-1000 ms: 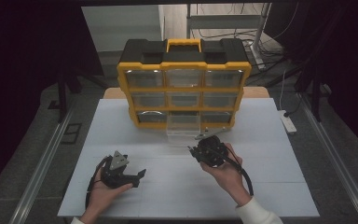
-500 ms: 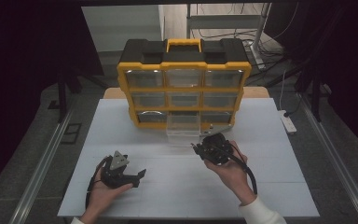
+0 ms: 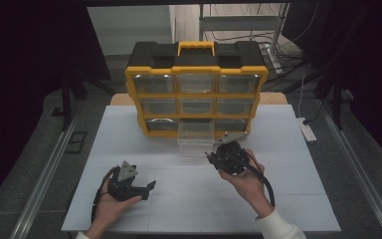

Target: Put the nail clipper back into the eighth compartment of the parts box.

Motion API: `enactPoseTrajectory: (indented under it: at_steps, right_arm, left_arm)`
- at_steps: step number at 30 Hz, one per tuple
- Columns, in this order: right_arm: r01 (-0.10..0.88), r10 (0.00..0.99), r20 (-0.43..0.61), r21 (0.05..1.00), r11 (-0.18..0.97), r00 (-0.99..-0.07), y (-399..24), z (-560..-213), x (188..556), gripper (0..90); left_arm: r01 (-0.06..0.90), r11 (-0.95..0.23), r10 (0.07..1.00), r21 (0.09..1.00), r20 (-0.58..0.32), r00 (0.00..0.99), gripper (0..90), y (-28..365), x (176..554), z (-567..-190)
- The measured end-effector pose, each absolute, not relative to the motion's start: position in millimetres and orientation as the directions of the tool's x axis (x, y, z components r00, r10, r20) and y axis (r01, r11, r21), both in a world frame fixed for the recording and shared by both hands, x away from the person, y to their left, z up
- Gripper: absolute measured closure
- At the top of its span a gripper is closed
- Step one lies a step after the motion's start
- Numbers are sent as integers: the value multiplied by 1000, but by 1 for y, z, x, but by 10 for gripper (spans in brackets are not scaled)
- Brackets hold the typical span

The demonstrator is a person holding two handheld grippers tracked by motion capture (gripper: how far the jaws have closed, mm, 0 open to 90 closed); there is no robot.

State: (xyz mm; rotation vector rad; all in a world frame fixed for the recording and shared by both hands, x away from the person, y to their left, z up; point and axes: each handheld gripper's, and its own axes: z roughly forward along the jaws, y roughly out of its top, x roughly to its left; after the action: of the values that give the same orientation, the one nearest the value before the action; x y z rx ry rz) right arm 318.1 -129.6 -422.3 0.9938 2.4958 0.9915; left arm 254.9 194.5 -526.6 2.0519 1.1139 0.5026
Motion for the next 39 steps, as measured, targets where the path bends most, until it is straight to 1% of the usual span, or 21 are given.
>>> enactPoseTrajectory:
  at_steps: [19, 39]
  right_arm:
    - [503, 697, -1, 691, 519, -717, -131, -424, 331, 793]
    - [485, 695, -1, 715, 503, -719, -128, -415, 344, 793]
  left_arm:
    - [548, -359, 835, 755, -2, 550, 95, 194, 254, -526]
    - [545, -354, 836, 760, -4, 548, 95, 193, 254, -526]
